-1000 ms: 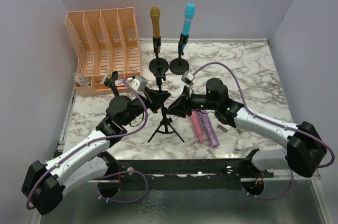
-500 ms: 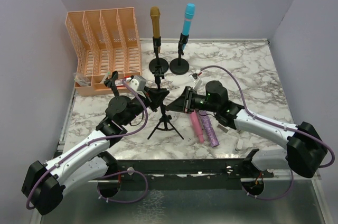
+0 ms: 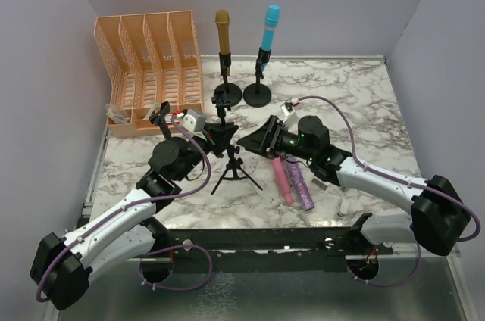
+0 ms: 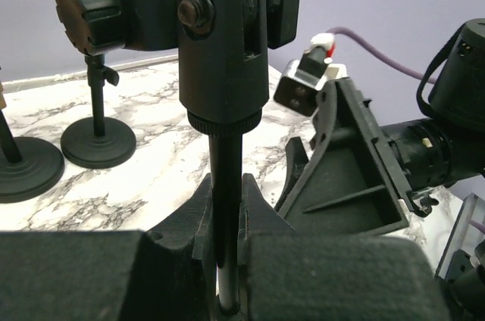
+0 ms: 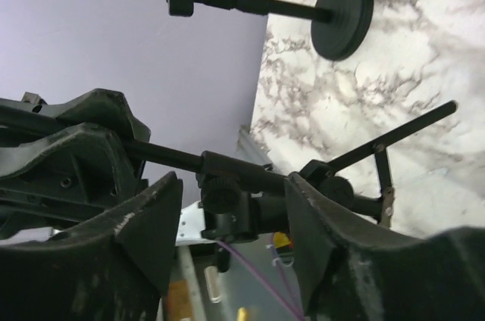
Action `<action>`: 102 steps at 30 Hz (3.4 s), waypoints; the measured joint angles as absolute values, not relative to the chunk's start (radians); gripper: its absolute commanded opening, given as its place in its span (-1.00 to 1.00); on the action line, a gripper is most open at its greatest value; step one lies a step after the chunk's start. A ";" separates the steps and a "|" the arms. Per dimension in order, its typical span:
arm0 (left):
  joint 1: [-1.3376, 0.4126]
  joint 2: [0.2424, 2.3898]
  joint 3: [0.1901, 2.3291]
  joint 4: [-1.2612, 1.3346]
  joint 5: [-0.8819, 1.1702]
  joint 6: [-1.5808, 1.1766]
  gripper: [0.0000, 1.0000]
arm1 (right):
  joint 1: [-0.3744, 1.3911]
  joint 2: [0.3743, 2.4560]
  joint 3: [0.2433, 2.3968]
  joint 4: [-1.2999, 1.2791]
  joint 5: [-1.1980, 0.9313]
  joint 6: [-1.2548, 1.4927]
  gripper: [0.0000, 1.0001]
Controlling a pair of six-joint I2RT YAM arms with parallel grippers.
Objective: Attach the microphones to the stand
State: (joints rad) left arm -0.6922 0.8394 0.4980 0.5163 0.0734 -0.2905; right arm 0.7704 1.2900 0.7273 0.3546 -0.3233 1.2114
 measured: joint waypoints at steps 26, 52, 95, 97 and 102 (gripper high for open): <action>-0.693 0.834 0.498 0.517 0.098 -0.329 -1.00 | 0.766 1.317 0.820 0.273 -0.552 0.424 -0.23; -0.693 0.833 0.498 0.506 0.092 -0.318 -1.00 | 0.765 1.352 0.815 0.349 -0.499 0.820 -0.98; -0.698 0.808 0.485 0.537 0.119 -0.369 -1.00 | 0.773 1.322 0.879 0.213 -0.631 0.255 -0.54; -0.697 0.810 0.485 0.537 0.120 -0.369 -1.00 | 0.776 1.322 0.882 0.213 -0.630 0.265 -0.75; -0.695 0.812 0.485 0.539 0.121 -0.364 -1.00 | 0.778 1.322 0.881 0.215 -0.623 0.330 -0.98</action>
State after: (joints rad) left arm -0.6949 0.8116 0.4847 0.5388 0.1211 -0.3645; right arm 0.7776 1.3224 0.8814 0.2153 -0.6228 0.3298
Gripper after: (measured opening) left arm 0.089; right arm 0.104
